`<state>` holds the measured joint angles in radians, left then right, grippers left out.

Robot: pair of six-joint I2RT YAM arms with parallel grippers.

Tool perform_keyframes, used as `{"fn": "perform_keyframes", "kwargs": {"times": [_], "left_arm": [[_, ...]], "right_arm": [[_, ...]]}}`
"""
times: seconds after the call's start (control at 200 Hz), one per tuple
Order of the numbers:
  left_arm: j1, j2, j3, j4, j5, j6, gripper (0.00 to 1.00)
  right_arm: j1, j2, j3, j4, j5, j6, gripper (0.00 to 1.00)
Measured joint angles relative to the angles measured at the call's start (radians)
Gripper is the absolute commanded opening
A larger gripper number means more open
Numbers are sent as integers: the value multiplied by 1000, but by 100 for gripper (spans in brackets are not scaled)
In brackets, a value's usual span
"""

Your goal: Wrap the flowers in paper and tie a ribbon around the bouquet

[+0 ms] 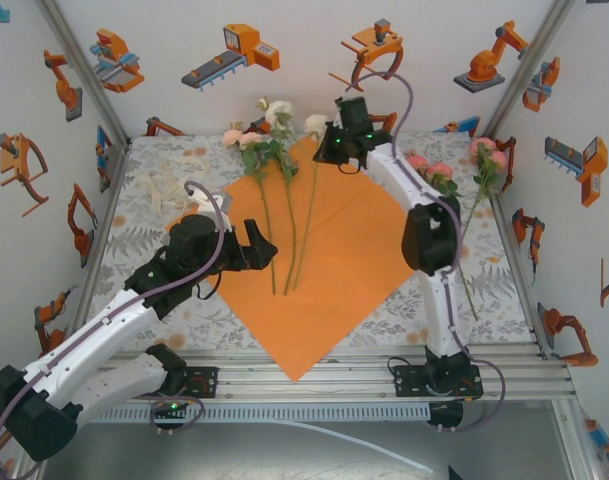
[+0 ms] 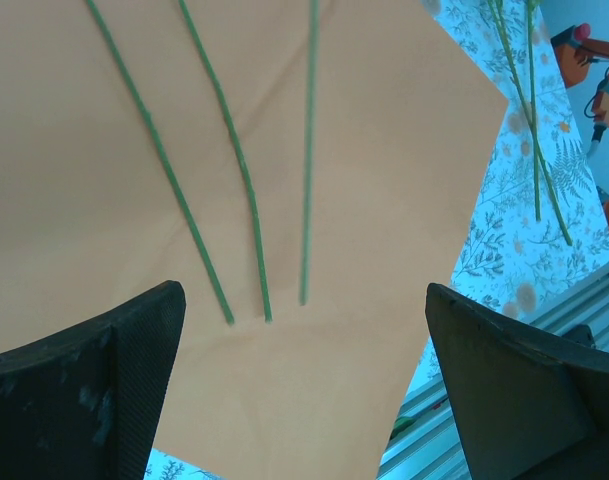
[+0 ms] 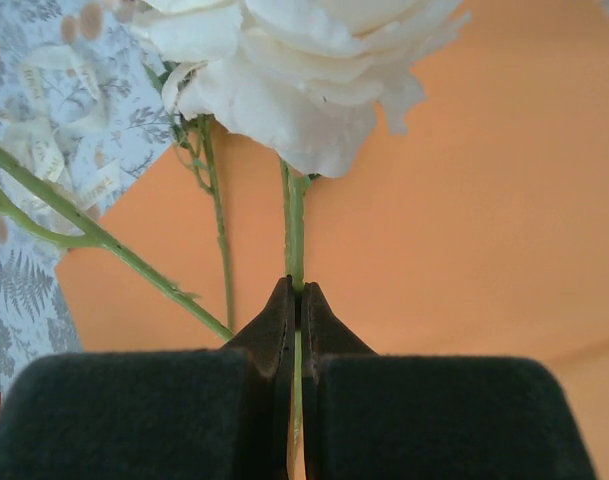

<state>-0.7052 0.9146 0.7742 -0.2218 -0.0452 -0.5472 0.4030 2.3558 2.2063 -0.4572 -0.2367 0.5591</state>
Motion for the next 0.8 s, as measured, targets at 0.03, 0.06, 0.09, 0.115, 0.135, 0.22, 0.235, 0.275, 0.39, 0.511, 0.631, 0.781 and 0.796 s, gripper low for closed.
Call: {"fn": "perform_keyframes", "kwargs": {"times": [0.03,0.06,0.09,0.115,0.135,0.22,0.235,0.275,0.39,0.511,0.631,0.781,0.796], "left_arm": [[0,0,0,-3,0,-3,97],[1,0,0,-5,0,-5,97],[1,0,0,-5,0,-8,97],[1,0,-1,-5,0,-10,97],[1,0,-1,-5,0,-11,97],[3,0,-3,-8,0,-16,97],[4,0,-4,-9,0,-17,97],[6,0,-4,-12,0,-18,97],[11,2,-4,-23,0,-18,97],[12,14,-4,-27,2,-18,97],[13,31,-4,-23,16,-20,97],[13,50,-4,-1,55,-22,97],[13,51,-4,5,63,-22,97]], "right_arm": [[6,53,40,-8,-7,8,2],[10,103,81,-19,-11,13,2],[13,149,122,-32,-14,16,2],[15,187,156,-41,-19,17,2],[16,213,183,-53,-22,17,2],[16,310,282,-90,-37,16,6],[16,323,297,-97,-40,16,8],[16,352,326,-110,-48,16,15],[14,386,358,-138,-86,18,36],[14,365,360,-163,-92,-9,52],[13,272,286,-183,-77,-42,55],[4,39,131,-193,-40,-102,56],[2,9,114,-194,-34,-109,56]]}}
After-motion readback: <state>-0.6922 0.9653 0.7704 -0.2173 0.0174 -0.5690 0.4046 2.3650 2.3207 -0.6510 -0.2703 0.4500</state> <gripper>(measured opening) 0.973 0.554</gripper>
